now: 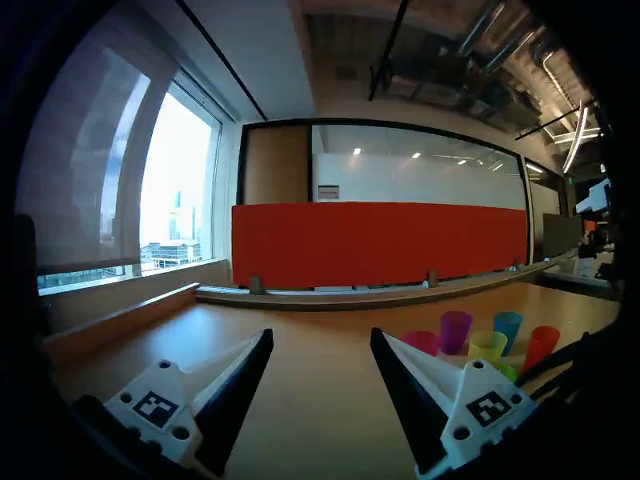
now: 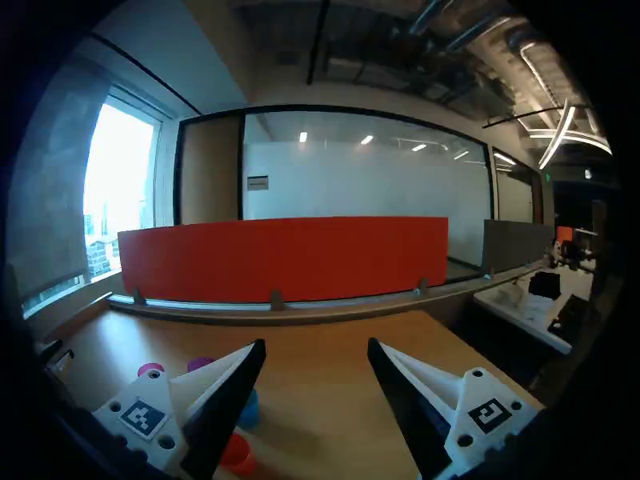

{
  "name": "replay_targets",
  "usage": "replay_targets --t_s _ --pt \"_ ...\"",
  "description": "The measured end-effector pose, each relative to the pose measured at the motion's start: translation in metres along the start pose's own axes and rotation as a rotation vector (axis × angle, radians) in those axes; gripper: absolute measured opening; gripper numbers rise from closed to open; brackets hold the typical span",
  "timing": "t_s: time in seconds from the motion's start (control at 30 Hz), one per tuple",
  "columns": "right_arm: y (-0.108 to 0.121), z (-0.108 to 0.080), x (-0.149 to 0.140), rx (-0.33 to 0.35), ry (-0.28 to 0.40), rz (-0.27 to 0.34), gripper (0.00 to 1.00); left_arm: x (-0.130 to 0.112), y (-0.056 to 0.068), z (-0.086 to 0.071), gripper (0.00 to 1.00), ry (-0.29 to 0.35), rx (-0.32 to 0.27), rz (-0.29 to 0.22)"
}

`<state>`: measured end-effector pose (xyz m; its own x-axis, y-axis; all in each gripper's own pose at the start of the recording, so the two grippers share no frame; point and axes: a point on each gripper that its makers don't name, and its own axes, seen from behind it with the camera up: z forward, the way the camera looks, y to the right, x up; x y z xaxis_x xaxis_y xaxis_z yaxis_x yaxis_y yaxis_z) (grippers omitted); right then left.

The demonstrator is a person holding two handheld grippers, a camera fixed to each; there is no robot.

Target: Pour water

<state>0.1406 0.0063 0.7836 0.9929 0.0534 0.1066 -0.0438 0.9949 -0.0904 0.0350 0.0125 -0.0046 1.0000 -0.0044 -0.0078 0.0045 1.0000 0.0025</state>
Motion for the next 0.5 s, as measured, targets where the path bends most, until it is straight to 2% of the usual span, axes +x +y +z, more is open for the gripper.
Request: replay_targets --t_s 0.27,0.5 --pt "-0.008 0.001 -0.003 0.011 0.004 -0.012 0.99 -0.022 -0.006 -0.001 0.90 0.007 0.013 -0.026" --pt "-0.005 0.003 -0.005 0.003 0.003 -0.039 0.99 -0.030 -0.014 -0.001 0.90 0.002 0.026 -0.029"
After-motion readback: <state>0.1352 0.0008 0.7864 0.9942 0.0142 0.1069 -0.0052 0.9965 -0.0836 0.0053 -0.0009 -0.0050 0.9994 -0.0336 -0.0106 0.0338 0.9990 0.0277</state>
